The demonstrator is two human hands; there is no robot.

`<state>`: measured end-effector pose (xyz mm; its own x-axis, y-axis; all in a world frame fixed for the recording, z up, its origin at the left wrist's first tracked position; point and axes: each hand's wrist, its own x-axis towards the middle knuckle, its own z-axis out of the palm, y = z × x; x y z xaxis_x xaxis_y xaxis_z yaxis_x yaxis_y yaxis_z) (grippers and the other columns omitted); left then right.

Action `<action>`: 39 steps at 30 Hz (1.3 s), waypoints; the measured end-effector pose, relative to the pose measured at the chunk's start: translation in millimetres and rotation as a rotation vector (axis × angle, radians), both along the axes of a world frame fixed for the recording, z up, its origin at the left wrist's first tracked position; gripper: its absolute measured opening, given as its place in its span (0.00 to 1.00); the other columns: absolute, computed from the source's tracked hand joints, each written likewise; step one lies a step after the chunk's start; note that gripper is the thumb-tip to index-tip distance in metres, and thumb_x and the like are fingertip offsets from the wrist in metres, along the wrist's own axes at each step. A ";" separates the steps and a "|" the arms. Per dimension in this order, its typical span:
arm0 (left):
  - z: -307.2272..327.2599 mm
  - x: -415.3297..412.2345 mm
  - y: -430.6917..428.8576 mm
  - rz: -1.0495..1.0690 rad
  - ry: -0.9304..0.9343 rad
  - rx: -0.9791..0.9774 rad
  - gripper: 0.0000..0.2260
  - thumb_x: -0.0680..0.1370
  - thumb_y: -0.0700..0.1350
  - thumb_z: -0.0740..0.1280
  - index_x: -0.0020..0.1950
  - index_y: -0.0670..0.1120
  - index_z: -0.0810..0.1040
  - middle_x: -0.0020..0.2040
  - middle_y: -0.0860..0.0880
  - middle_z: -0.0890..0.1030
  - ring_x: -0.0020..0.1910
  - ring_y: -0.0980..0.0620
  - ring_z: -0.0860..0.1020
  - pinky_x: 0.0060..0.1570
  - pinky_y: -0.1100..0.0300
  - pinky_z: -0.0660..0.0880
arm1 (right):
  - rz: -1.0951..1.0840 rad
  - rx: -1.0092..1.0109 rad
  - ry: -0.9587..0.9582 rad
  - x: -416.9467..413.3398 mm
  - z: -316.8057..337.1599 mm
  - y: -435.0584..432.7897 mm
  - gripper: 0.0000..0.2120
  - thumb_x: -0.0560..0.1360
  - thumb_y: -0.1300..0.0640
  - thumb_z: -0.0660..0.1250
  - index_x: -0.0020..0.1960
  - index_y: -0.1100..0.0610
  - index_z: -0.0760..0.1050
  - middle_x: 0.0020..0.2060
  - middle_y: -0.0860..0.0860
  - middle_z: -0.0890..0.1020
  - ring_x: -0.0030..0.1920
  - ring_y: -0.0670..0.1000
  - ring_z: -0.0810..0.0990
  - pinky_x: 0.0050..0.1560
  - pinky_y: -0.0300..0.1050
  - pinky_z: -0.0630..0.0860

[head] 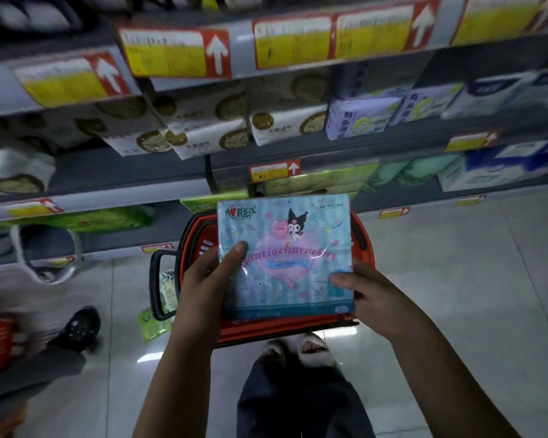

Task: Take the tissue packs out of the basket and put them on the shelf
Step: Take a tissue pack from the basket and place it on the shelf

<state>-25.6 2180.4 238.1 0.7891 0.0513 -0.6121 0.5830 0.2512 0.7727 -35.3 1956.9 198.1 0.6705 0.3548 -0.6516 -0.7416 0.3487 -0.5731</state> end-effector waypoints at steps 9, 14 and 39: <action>127.8 2.5 -5.1 -0.007 -0.064 0.015 0.13 0.71 0.47 0.69 0.52 0.42 0.82 0.46 0.41 0.85 0.42 0.44 0.85 0.35 0.57 0.80 | -0.027 0.042 -0.129 4.0 120.3 -7.6 0.35 0.55 0.52 0.82 0.60 0.57 0.78 0.58 0.60 0.81 0.58 0.59 0.80 0.51 0.48 0.80; 203.1 -2.9 1.3 -0.040 -0.154 -0.011 0.12 0.71 0.46 0.68 0.51 0.42 0.82 0.45 0.43 0.86 0.41 0.47 0.85 0.34 0.60 0.79 | -0.005 0.060 -0.201 6.2 190.9 -14.6 0.34 0.52 0.54 0.83 0.57 0.57 0.80 0.55 0.59 0.83 0.53 0.57 0.83 0.45 0.46 0.81; 434.7 -19.6 9.6 -0.211 -0.584 0.082 0.16 0.70 0.55 0.67 0.55 0.51 0.80 0.52 0.47 0.85 0.51 0.46 0.83 0.52 0.44 0.78 | -0.095 -0.082 -0.638 -19.2 457.9 -16.4 0.35 0.42 0.49 0.85 0.48 0.57 0.83 0.47 0.56 0.85 0.45 0.53 0.85 0.39 0.43 0.81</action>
<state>-45.2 2190.0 672.7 0.9905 -0.1136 -0.0775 0.0894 0.1036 0.9906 -54.5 1940.6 656.0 0.9608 0.2408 -0.1373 -0.2146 0.3324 -0.9184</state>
